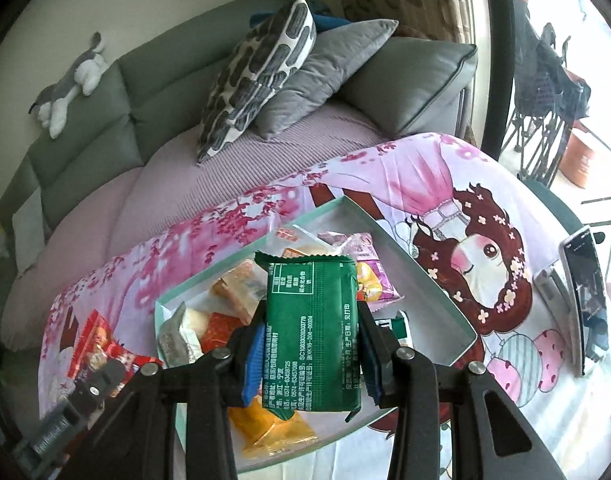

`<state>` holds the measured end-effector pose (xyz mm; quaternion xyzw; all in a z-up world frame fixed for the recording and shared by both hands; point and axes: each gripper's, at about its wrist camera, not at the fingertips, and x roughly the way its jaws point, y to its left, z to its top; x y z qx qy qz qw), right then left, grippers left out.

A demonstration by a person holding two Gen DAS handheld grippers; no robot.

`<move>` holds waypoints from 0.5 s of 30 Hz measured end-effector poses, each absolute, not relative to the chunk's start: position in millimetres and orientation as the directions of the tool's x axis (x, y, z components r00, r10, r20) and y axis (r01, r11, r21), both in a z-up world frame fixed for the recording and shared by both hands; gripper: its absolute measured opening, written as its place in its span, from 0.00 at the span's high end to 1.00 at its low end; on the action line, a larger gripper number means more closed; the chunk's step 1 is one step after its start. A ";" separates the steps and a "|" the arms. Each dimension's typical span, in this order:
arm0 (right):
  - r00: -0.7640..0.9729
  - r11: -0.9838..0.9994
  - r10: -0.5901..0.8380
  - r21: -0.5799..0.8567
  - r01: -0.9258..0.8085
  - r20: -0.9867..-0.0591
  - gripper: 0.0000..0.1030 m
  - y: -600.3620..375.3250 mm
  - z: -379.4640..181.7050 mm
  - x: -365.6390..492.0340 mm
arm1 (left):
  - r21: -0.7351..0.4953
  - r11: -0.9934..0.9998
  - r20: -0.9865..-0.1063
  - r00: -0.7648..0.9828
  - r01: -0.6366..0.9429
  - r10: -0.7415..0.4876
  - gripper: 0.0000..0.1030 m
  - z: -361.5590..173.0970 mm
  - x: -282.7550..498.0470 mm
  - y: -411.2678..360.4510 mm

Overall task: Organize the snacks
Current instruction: 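Carry both packets to the white tray and open both tools to release them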

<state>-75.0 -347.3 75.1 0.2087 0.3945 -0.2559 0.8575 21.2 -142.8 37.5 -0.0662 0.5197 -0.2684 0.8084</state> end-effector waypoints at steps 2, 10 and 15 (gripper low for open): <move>0.556 0.788 -0.263 0.156 0.595 -0.788 0.59 -344.9 72.7 -73.4 | -0.383 0.844 -0.813 0.297 0.376 -0.501 0.49 33.4 19.0 -147.8; 0.533 0.811 -0.215 0.155 0.565 -0.819 0.58 -338.7 54.9 -62.2 | -0.345 0.853 -0.851 0.252 0.393 -0.460 0.49 14.2 14.8 -160.4; 0.501 0.814 -0.194 0.147 0.562 -0.844 0.58 -338.7 40.1 -56.6 | -0.355 0.848 -0.863 0.212 0.393 -0.460 0.49 1.7 14.9 -164.8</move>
